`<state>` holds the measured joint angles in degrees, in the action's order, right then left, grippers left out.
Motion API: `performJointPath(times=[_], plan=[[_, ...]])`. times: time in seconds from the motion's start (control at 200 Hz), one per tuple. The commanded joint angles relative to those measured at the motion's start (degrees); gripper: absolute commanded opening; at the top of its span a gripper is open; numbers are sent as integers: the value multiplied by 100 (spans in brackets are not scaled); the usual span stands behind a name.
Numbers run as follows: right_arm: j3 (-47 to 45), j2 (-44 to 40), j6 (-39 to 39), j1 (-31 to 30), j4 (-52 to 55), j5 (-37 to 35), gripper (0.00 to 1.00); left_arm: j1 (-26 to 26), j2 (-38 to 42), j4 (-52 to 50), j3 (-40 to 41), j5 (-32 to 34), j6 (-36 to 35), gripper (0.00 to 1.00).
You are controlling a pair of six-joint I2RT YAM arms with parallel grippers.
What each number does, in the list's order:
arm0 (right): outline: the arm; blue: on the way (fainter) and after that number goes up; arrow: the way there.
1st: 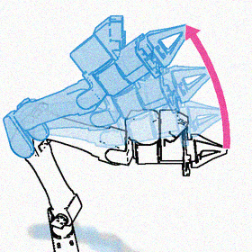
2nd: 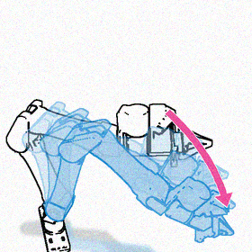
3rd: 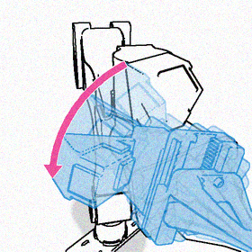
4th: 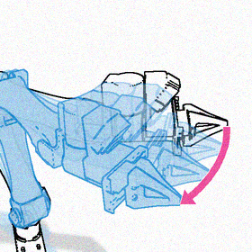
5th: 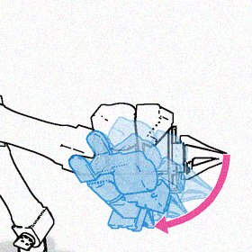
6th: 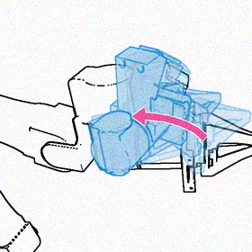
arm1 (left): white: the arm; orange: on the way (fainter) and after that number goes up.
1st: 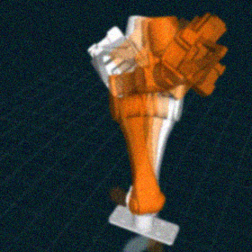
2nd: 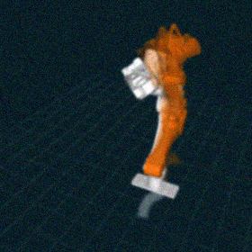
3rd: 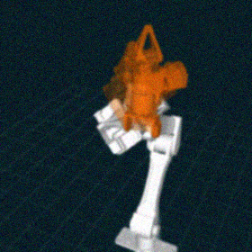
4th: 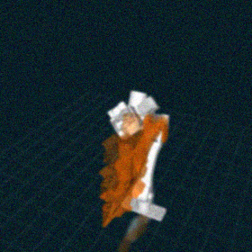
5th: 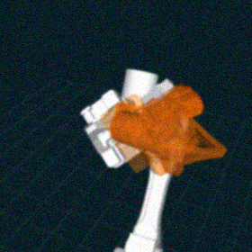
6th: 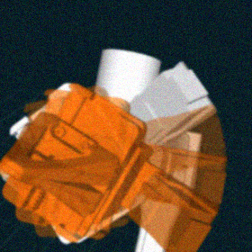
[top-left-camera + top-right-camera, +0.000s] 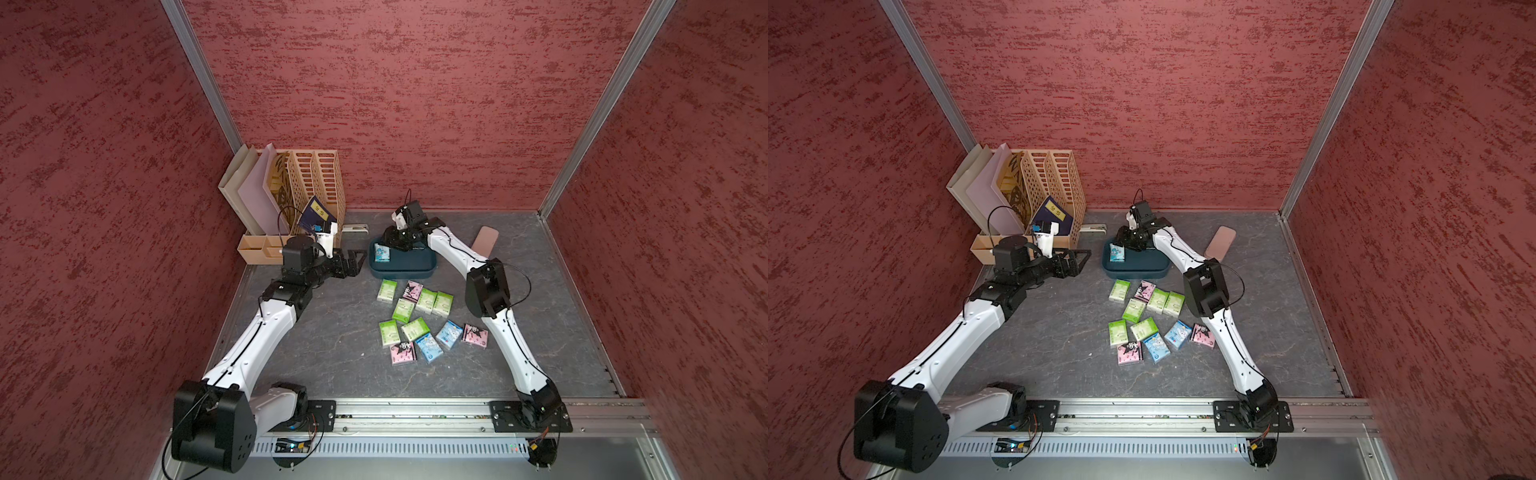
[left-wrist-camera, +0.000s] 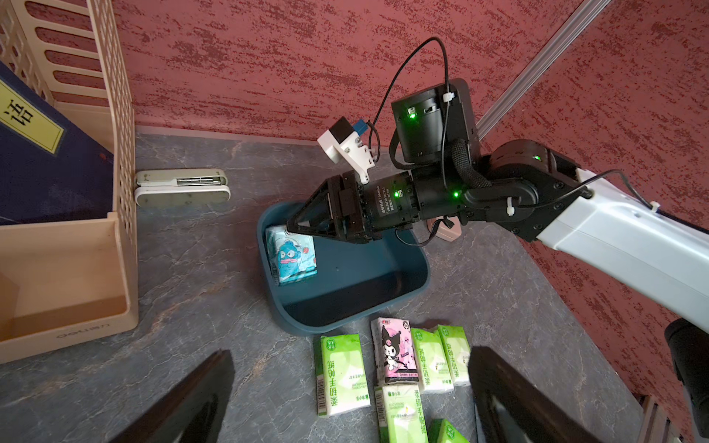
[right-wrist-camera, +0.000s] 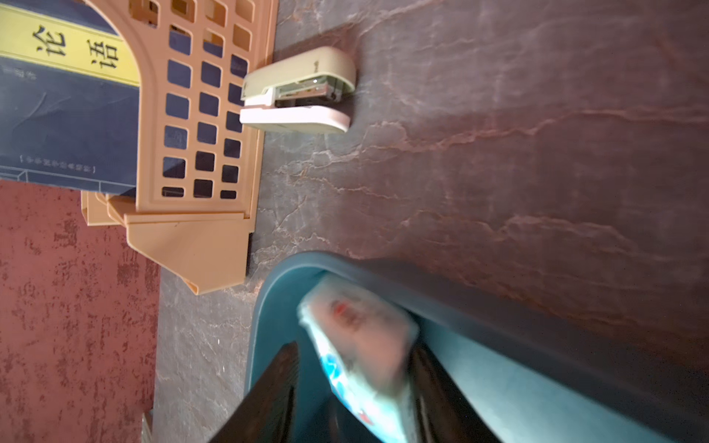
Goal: Put the pocket tissues into the storage box
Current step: Place the pocket tissues in the storage box.
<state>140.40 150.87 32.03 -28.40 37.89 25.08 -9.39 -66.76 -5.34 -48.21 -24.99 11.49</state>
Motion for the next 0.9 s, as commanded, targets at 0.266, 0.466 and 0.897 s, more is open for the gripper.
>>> performJointPath(times=[0.266, 0.466, 0.897], plan=[[-1410, -1363, -940, -5, -174, -504, 52, 51, -67, 398, 144, 177, 54, 100], [-1619, -1683, -1702, -179, 465, -445, 24, 82, -238, 264, -18, 168, 209, 100], [-1134, -1131, -1794, -370, 1004, 94, 0, 33, -180, -118, -260, 486, 34, 100]])
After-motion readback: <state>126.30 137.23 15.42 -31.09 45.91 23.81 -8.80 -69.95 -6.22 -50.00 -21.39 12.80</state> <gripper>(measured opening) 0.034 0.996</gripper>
